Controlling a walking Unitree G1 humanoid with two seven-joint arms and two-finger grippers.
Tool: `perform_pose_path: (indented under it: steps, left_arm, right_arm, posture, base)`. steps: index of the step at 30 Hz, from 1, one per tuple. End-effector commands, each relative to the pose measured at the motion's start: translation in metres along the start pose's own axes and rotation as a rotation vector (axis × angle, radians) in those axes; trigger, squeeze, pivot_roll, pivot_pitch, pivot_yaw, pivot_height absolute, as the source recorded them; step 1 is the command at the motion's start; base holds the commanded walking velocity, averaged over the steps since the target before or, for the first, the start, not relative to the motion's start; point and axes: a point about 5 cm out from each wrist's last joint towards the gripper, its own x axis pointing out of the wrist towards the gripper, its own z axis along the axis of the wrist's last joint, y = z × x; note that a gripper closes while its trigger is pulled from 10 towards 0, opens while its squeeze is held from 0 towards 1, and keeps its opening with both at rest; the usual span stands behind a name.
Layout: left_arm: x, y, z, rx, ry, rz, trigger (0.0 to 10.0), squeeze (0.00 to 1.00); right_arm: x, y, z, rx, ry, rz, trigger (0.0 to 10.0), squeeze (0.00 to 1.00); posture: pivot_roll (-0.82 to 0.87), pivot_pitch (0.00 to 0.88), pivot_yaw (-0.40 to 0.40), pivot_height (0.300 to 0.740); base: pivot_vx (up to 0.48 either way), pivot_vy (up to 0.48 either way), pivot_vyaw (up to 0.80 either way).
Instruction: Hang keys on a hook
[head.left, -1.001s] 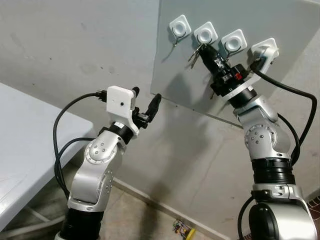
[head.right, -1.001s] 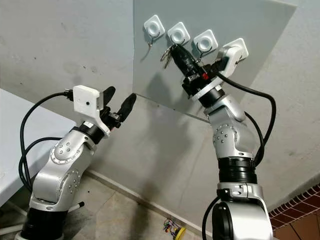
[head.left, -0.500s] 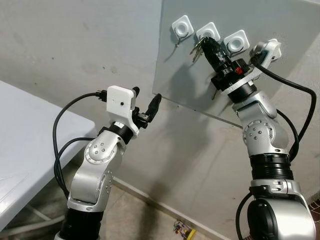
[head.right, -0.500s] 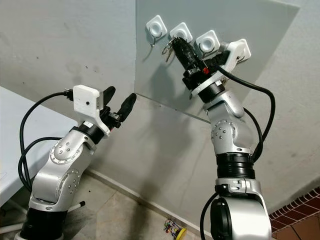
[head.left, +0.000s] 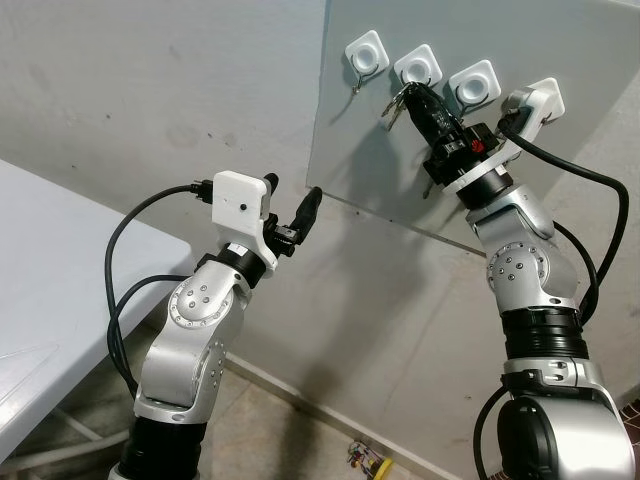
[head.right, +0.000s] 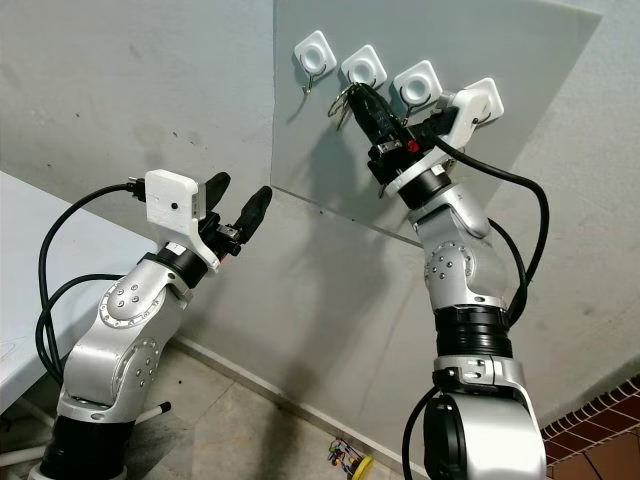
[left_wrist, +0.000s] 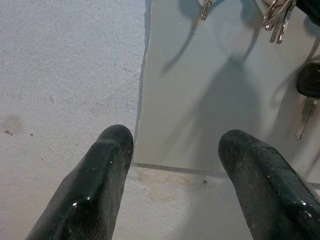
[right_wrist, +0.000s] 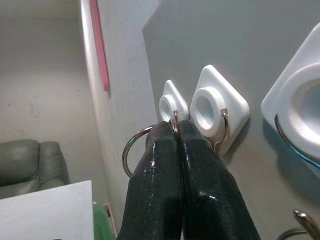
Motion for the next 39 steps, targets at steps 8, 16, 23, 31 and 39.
perform_pose_path:
  steps: [8,16,23,31,39]
  left_arm:
    - [0.003,-0.002,0.006,0.01,-0.011,-0.021,10.0,0.0]
    - [0.004,-0.002,0.006,0.003,-0.014,-0.019,10.0,0.0]
    - [0.004,-0.002,0.007,0.003,-0.016,-0.016,10.0,0.0]
    - [0.003,-0.001,0.007,0.001,-0.017,-0.012,10.0,0.0]
    - [0.003,-0.001,0.008,-0.002,-0.018,-0.011,10.0,0.0]
  right_arm:
    - [-0.007,-0.003,0.01,-0.003,-0.036,0.005,10.0,0.0]
    - [-0.006,-0.006,0.01,-0.006,-0.034,-0.017,10.0,0.0]
    - [-0.005,-0.008,0.008,-0.01,-0.024,-0.046,10.0,0.0]
    - [-0.005,-0.01,0.005,-0.014,0.003,-0.077,10.0,0.0]
    - [-0.006,-0.01,0.004,-0.028,0.013,-0.079,10.0,0.0]
  posture:
    - [-0.07,0.0,-0.088,0.74]
    - [-0.08,0.0,-0.088,0.74]
    - [-0.07,0.0,-0.09,0.74]
    - [-0.07,0.0,-0.091,0.74]
    - [-0.07,0.0,-0.092,0.74]
  base:
    - [0.0,0.0,0.0]
    - [0.0,0.0,0.0]
    - [0.0,0.0,0.0]
    - [0.0,0.0,0.0]
    - [0.0,0.0,0.0]
